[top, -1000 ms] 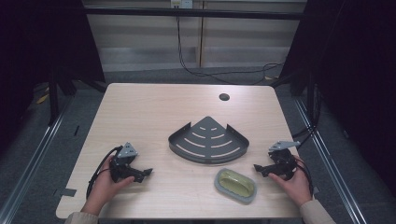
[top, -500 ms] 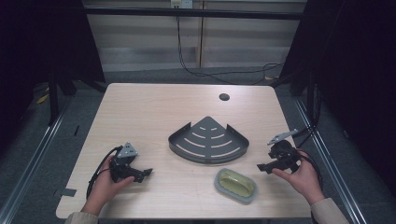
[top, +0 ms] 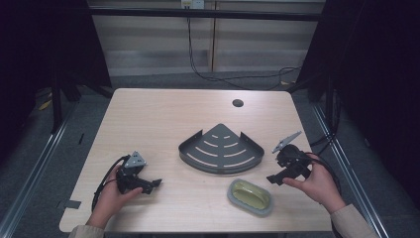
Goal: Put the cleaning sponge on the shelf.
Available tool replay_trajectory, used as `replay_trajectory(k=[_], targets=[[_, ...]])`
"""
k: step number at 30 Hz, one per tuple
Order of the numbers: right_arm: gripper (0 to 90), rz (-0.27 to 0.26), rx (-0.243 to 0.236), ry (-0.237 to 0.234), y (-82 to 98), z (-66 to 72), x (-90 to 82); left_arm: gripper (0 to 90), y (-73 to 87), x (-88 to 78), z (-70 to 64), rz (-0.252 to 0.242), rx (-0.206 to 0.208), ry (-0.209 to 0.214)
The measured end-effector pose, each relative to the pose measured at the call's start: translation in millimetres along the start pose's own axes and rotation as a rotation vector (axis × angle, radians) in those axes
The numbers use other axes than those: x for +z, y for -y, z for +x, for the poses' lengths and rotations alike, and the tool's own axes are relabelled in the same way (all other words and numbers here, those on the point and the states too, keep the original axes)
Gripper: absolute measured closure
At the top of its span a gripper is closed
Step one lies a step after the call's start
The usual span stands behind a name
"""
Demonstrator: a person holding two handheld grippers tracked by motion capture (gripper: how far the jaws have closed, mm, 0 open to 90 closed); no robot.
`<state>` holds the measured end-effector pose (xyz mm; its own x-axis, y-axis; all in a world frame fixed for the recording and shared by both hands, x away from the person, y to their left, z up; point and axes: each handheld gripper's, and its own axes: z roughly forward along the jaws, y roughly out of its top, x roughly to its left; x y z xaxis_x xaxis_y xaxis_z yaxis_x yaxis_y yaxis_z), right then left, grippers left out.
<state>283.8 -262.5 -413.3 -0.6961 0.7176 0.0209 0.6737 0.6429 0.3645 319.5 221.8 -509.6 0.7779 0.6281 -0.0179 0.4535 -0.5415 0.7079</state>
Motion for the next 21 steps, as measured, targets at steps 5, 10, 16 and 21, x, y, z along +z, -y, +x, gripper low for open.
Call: replay_trajectory(k=[5,10,16,21], targets=[[27.8,0.009,-0.021,-0.013,-6.7,4.3,-2.7,4.8,0.0,0.0,0.0,0.000,0.000,0.000],[28.1,0.011,-0.040,-0.020,-14.1,10.8,-5.5,4.8,0.0,0.0,0.0,0.000,0.000,0.000],[29.3,0.021,-0.062,-0.038,-22.0,20.0,-5.5,4.8,0.0,-0.1,0.0,0.001,0.000,0.000],[30.9,0.059,-0.089,-0.072,-28.0,30.0,-4.7,4.8,0.1,0.1,0.0,-0.002,-0.001,0.002]])
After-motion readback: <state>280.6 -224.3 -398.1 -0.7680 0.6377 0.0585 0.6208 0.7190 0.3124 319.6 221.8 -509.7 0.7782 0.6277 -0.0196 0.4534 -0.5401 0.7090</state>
